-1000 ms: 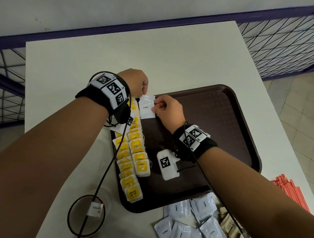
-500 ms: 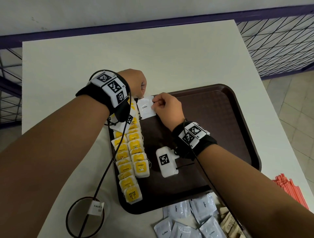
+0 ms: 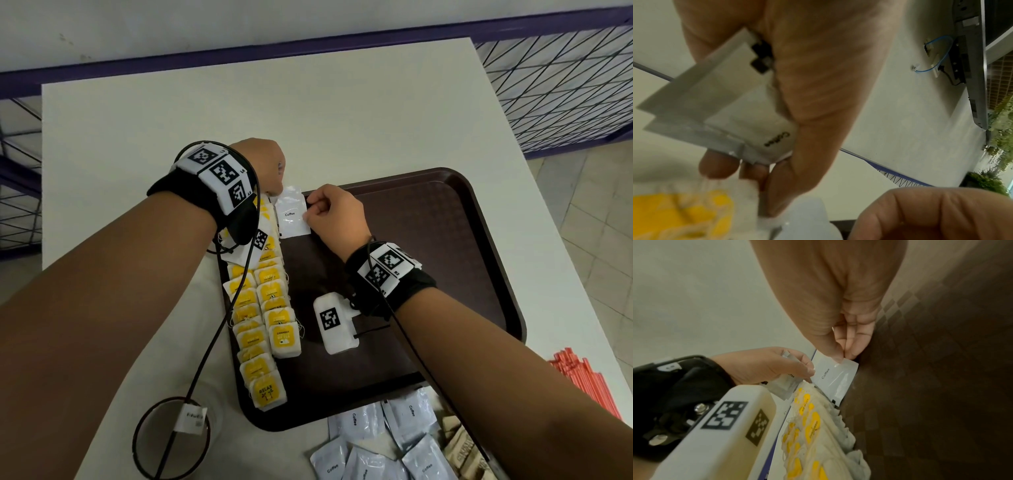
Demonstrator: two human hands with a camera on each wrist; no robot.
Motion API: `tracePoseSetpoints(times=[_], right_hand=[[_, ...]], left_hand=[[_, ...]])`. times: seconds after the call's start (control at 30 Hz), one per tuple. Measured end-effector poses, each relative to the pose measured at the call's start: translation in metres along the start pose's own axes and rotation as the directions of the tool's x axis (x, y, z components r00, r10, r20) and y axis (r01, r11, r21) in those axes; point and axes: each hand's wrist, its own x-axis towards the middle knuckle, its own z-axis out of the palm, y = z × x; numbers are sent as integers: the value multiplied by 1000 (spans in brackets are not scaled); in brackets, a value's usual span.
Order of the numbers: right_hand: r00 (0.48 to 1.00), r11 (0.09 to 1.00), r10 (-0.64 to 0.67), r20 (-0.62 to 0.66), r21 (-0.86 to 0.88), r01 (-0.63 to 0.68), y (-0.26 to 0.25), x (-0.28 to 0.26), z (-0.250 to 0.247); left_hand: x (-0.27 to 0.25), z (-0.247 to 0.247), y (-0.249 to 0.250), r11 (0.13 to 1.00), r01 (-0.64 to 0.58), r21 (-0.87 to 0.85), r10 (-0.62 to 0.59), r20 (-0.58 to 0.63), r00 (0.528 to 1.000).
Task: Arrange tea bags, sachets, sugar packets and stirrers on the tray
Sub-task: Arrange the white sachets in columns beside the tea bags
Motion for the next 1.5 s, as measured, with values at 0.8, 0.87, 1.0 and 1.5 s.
tracePoseSetpoints(times=[0.8, 0.87, 1.0, 1.5], right_hand=[[960, 582, 23, 280, 777, -241, -34, -46, -40], [921, 440, -34, 387, 834, -334, -38, -60, -44], [902, 463, 0, 431, 800, -382, -27, -80, -41], [938, 763, 231, 257, 550, -338, 1, -81, -26]], left_hand=[[-87, 19, 31, 226, -425, -876, -8, -438, 899], [-95, 40, 42, 109, -423, -900, 33, -422, 906], [-99, 65, 44, 307, -391, -868, 79, -386, 919], [-84, 39, 12, 791, -121, -600, 23, -168, 985]])
